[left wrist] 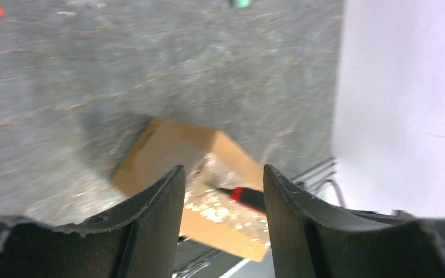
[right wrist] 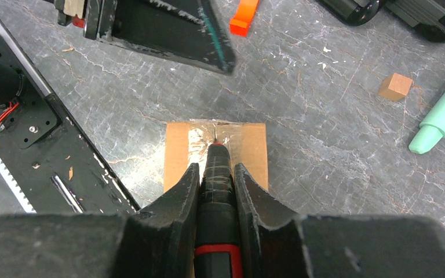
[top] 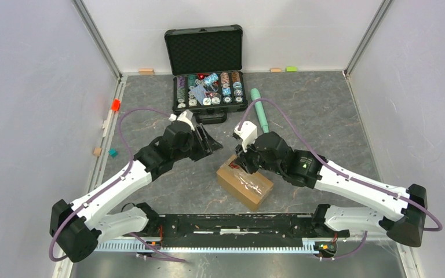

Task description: Unpack the express box

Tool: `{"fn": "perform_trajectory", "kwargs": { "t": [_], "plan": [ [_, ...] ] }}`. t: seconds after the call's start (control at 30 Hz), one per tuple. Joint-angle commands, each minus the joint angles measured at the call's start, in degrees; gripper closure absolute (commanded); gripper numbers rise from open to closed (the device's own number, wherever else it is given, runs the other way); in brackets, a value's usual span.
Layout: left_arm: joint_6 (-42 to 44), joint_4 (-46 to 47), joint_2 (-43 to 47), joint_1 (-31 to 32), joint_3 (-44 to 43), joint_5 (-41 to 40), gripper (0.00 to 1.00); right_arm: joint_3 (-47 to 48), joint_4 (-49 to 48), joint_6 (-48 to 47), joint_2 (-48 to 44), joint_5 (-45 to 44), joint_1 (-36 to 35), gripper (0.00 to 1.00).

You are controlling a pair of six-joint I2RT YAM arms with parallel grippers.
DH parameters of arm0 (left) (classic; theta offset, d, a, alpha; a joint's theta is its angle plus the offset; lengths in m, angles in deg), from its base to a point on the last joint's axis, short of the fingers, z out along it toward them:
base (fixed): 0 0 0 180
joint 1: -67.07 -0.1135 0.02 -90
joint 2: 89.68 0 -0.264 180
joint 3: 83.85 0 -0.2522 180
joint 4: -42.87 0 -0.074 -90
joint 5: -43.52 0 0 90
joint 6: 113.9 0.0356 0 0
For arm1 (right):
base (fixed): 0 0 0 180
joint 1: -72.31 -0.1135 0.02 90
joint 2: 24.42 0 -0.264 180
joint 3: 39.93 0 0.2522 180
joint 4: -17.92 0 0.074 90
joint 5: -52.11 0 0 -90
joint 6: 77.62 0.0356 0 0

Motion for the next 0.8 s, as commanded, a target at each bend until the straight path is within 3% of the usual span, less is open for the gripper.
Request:
{"fn": "perform_trajectory", "kwargs": {
  "t": [0.0,0.1,0.33,0.57,0.77],
  "plan": [
    [-11.33,16.54,-1.89,2.76,1.48,1.63,0.40,-2.85,-1.26,1.28,-2.34,0.75,-0.33,1.00],
    [-16.50,28.19,-4.22,5.50,5.32,0.43,0.40,-3.98,-2.21,1.38,-3.08,0.46,-0.33,1.00],
    [-24.93,37.30,-7.56,12.12,13.29,-7.71,0.39,-4.96,-2.82,1.74,-4.47,-0.15,-0.33,1.00],
    [-32.09,38.67,-6.39,15.58,24.03,-15.76,0.37,-4.37,-2.83,2.03,-4.87,-0.21,-0.29,1.00],
    [-31.17,23.86,-9.83,17.75,21.80,-20.15,0.39,-1.92,-0.64,1.88,-3.31,-0.05,-0.38,1.00]
  ]
}}
